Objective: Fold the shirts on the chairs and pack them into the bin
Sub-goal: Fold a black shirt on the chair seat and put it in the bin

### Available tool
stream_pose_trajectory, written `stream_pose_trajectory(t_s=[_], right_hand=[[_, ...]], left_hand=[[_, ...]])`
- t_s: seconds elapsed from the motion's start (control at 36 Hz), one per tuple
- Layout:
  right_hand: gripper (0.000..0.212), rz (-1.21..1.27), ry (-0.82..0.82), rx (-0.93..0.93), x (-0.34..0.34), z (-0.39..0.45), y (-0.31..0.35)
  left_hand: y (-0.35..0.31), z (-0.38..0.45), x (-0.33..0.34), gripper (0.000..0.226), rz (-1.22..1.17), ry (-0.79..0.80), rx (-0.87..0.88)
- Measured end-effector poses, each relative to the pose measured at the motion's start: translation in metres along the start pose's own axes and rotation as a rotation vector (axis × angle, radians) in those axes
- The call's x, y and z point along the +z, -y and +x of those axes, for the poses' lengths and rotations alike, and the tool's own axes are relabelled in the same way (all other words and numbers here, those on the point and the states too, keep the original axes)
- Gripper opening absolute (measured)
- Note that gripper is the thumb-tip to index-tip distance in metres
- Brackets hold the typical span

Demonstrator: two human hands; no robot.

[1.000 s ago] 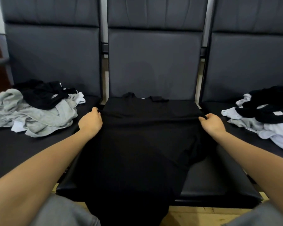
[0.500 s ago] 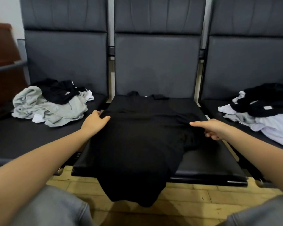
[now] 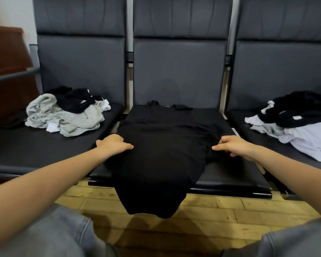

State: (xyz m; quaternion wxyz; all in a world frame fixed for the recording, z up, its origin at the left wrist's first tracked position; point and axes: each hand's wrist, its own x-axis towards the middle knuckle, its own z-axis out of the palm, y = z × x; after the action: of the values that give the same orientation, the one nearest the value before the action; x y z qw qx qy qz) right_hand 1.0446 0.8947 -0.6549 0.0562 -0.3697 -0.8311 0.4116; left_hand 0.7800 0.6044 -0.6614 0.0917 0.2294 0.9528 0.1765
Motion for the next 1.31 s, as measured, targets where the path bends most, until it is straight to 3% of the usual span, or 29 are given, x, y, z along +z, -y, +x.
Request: stream_pose_trajectory(t_s=[0.06,0.19,0.42,0.5,0.64,0.75,0.81,0.83,0.92,1.0,1.06,1.11,1.17,1.31], right_hand=[[0.028,0.118,-0.028,-0.063,-0.001,0.003,0.005],[0.024,0.751,-0.072,-0.140,-0.009,0.011,0.026],[0.020,1.070,-0.257,0.022,-0.029,0.026,0.055],[0.021,1.024,-0.234,0.101,-0.018,0.044,0.045],[0.035,0.744,-0.002,0.218,0.005,0.055,0.017],[0.053,0.486,-0.054,0.256,0.002,0.048,0.010],[0.059,0.348,0.014,0.279,0.000,0.042,0.009],[0.059,0.285,0.050,0.288,0.000,0.039,0.007],[0.035,0.189,0.050,0.273,0.004,0.030,0.009],[0.039,0.325,-0.056,0.138,0.011,0.025,0.008],[0.035,0.485,-0.110,0.034,0.014,0.014,0.013],[0.045,0.650,-0.129,-0.018,0.013,0.002,0.018],[0.032,0.737,-0.098,-0.083,0.007,-0.014,0.026],[0.020,0.731,-0.144,-0.082,-0.010,-0.047,0.041]], left_hand=[[-0.008,0.003,0.003,0.026,-0.113,-0.031,0.022],[-0.014,0.028,0.001,0.039,-0.787,-0.068,-0.142],[-0.005,0.051,-0.007,0.035,-0.624,-0.203,-0.190],[-0.005,0.062,-0.006,0.038,-0.546,-0.218,-0.170],[-0.006,0.065,-0.001,0.040,-0.433,-0.177,-0.066],[-0.003,0.063,0.000,0.032,-0.365,-0.156,-0.002],[-0.002,0.059,-0.002,0.034,-0.362,-0.142,0.013],[-0.001,0.057,-0.003,0.037,-0.374,-0.130,0.013],[0.004,0.045,-0.007,0.059,-0.417,-0.040,-0.035],[0.012,0.034,-0.010,0.042,-0.372,0.030,-0.031],[0.014,0.025,-0.011,0.034,-0.377,-0.004,0.027],[0.015,0.015,-0.013,0.031,-0.500,-0.080,0.079],[0.016,0.012,-0.015,0.029,-0.682,-0.118,0.080],[0.009,-0.009,-0.023,0.020,-1.039,-0.006,-0.057]])
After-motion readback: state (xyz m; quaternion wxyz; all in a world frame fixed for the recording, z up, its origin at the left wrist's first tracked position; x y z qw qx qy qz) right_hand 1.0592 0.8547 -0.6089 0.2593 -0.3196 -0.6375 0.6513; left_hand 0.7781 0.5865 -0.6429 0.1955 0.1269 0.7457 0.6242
